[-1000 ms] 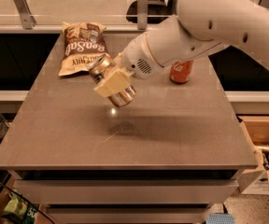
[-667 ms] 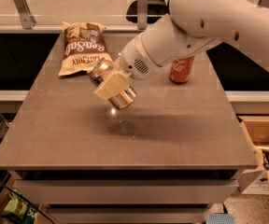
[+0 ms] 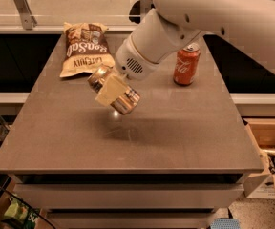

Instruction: Knock orange can over

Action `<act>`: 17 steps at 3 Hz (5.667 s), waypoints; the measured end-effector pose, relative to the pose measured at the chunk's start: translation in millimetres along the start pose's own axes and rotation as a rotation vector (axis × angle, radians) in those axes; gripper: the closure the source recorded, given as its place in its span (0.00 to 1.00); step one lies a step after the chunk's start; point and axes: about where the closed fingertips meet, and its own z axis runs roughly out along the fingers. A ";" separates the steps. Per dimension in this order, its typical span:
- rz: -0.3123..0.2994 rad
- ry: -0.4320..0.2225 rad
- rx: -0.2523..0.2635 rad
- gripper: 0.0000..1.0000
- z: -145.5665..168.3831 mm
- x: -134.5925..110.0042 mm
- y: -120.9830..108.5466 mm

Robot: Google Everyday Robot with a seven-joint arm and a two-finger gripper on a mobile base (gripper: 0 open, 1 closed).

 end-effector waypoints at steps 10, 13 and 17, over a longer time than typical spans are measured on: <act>-0.093 0.487 0.022 1.00 68.1 22.6 -7.1; -0.105 0.507 0.003 0.84 76.4 25.2 -9.7; -0.108 0.505 0.008 0.00 74.6 25.3 -7.8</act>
Offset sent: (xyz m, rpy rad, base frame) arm 0.0023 -0.0042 -0.0174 -0.1888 -0.0394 -0.0271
